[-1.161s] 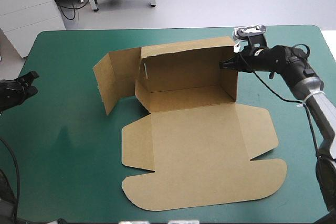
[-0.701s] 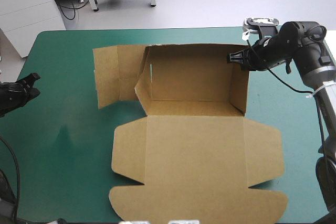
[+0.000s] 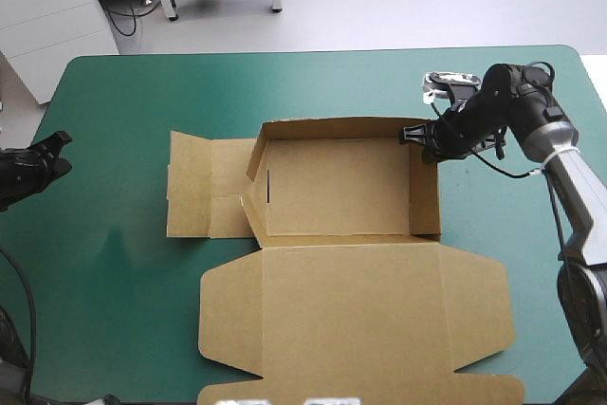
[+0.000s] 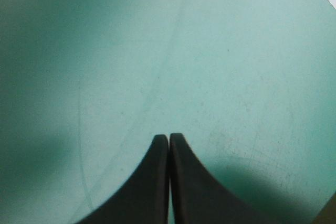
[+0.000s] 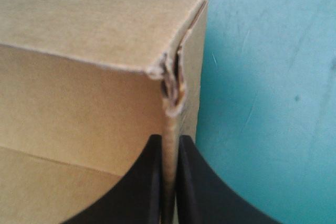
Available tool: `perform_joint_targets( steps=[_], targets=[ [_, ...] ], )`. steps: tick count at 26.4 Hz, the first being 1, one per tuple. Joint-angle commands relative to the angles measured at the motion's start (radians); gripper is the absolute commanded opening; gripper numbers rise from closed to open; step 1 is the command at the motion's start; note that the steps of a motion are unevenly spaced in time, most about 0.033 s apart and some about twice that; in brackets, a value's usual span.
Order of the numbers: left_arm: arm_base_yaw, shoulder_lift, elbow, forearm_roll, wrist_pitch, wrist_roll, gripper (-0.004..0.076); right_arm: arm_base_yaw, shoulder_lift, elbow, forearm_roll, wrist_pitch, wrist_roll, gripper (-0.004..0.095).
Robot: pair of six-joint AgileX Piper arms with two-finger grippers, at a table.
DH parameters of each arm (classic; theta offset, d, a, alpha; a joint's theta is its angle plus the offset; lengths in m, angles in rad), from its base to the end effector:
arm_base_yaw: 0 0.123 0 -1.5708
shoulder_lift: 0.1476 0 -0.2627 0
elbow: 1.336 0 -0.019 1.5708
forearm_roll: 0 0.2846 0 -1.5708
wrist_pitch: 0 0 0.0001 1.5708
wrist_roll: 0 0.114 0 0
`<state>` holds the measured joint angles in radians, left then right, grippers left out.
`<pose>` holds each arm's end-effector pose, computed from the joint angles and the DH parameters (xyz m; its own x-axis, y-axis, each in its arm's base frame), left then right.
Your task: Fold the box
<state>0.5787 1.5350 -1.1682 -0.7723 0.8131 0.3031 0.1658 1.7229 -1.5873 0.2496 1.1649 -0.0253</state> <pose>0.3388 0.1523 0.2451 -0.5812 -0.6710 -0.4604 -0.3976 0.7278 -0.5587 0.3929 0.0920 0.2756 -0.9354 -0.0825 -0.3438 -0.1719 0.9559 0.2381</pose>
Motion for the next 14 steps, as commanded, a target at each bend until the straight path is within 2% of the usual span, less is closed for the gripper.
perform_joint_targets(
  steps=[1, 6, 9, 12, 14],
  targets=[
    [0.001, -0.042, -0.025, -0.048, -0.014, -0.003, -0.0015, -0.003, 0.018, -0.026, 0.013, -0.038, -0.064, -0.0021],
    [0.001, -0.042, -0.025, -0.048, -0.017, -0.003, -0.0015, -0.003, 0.088, -0.078, 0.013, -0.038, -0.066, 0.0007],
    [0.001, -0.042, -0.025, -0.048, -0.017, 0.013, -0.0015, -0.003, 0.113, -0.115, 0.015, -0.01, -0.068, 0.0117],
    [0.001, -0.042, -0.025, -0.048, -0.017, 0.019, -0.0015, -0.003, 0.12, -0.15, 0.013, 0.015, -0.07, 0.0329],
    [0.001, -0.042, -0.025, -0.048, -0.022, 0.032, -0.0015, -0.003, 0.12, -0.175, 0.013, 0.02, -0.07, 0.0522]
  ],
)
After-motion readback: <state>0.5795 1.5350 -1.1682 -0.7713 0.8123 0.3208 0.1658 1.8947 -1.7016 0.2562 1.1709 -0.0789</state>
